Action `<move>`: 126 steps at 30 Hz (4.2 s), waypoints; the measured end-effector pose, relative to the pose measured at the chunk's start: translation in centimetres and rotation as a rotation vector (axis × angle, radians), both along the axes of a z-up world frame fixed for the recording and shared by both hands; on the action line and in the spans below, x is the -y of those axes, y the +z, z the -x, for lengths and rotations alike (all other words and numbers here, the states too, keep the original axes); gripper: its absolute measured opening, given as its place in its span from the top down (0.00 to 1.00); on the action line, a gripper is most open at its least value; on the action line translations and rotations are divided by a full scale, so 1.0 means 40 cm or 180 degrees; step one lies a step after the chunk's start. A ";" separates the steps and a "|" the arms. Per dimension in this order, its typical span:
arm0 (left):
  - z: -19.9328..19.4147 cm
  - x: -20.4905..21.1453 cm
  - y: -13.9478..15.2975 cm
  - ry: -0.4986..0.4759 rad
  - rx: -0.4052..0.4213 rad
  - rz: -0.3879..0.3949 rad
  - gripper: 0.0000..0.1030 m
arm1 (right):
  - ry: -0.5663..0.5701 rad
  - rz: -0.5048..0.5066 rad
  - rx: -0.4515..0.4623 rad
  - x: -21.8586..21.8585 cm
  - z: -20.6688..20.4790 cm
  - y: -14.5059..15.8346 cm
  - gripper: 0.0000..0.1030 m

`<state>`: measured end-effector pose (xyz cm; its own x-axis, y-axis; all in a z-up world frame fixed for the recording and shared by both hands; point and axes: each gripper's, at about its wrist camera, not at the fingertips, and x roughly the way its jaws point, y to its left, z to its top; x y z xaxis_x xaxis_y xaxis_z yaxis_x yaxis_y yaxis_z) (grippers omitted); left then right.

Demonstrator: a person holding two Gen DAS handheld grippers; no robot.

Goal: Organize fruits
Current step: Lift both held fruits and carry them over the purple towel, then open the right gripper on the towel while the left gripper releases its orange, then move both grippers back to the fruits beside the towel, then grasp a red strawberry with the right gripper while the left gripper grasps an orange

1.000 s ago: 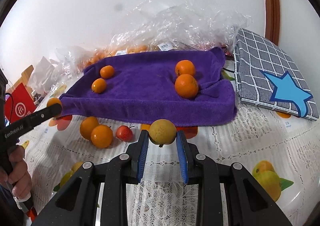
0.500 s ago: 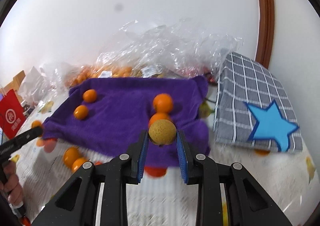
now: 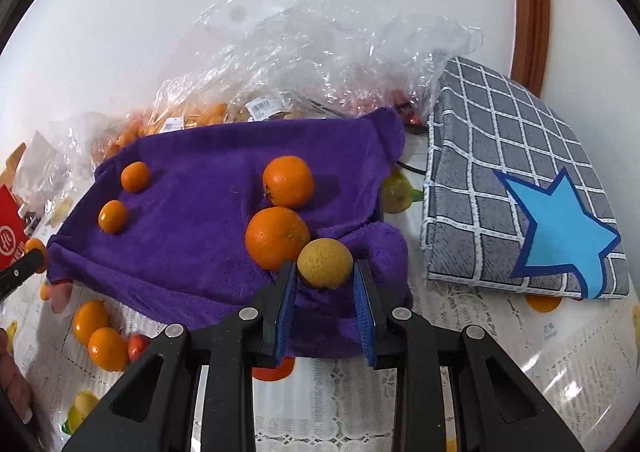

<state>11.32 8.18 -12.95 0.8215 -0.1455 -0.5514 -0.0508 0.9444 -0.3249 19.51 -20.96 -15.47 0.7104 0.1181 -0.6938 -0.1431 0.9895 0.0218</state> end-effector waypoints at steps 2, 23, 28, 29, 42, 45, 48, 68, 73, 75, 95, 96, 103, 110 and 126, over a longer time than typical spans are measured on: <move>-0.014 0.002 0.012 -0.0006 0.0002 0.0029 0.68 | -0.0013 -0.0002 0.0017 0.000 0.002 -0.001 0.72; -0.258 0.034 -0.018 0.0325 -0.0188 0.0004 0.68 | -0.0005 0.0011 0.0062 -0.002 0.006 0.000 0.64; -0.269 0.045 -0.021 0.0312 -0.0260 -0.0089 0.68 | 0.0023 0.0058 0.0082 -0.010 0.007 -0.002 0.61; -0.272 0.046 -0.021 0.0300 -0.0270 -0.0094 0.68 | 0.0025 0.0064 0.0086 -0.011 0.007 -0.003 0.61; -0.256 0.043 -0.019 0.0330 -0.0242 -0.0090 0.64 | 0.0006 0.0219 0.0202 -0.022 0.019 0.007 0.57; -0.235 0.031 -0.009 0.0349 -0.0162 -0.0016 0.64 | -0.0051 0.0290 0.0288 -0.026 0.033 0.015 0.56; -0.201 0.006 0.001 0.0429 -0.0067 0.0103 0.64 | -0.0173 0.0206 0.0425 -0.019 0.066 0.039 0.57; -0.018 -0.034 0.002 0.0138 -0.0070 0.0207 0.59 | 0.0610 0.0077 -0.0088 -0.207 0.206 -0.033 0.66; -0.028 -0.028 0.000 0.0078 -0.0112 0.0245 0.59 | 0.0700 0.0087 -0.0264 -0.222 0.179 -0.051 0.66; -0.031 -0.031 -0.003 0.0083 -0.0135 0.0266 0.59 | 0.0701 0.0140 -0.0280 -0.230 0.166 -0.056 0.66; -0.024 0.003 -0.005 -0.0334 -0.0166 0.0494 0.59 | 0.0320 0.0141 -0.0017 -0.080 0.174 -0.027 0.77; -0.023 0.020 -0.005 -0.0434 -0.0170 0.0475 0.59 | 0.0295 0.0117 -0.0031 -0.060 0.177 -0.026 0.77; -0.025 0.131 -0.030 -0.1033 -0.0381 0.0362 0.59 | 0.0376 -0.0092 -0.0027 -0.029 0.184 -0.024 0.77; -0.051 0.138 -0.075 -0.1015 -0.0741 0.0482 0.59 | 0.0332 -0.0141 -0.0065 -0.023 0.181 -0.027 0.77; -0.032 0.109 -0.055 -0.0565 -0.0677 0.0024 0.68 | 0.0334 -0.0152 -0.0071 -0.022 0.180 -0.029 0.77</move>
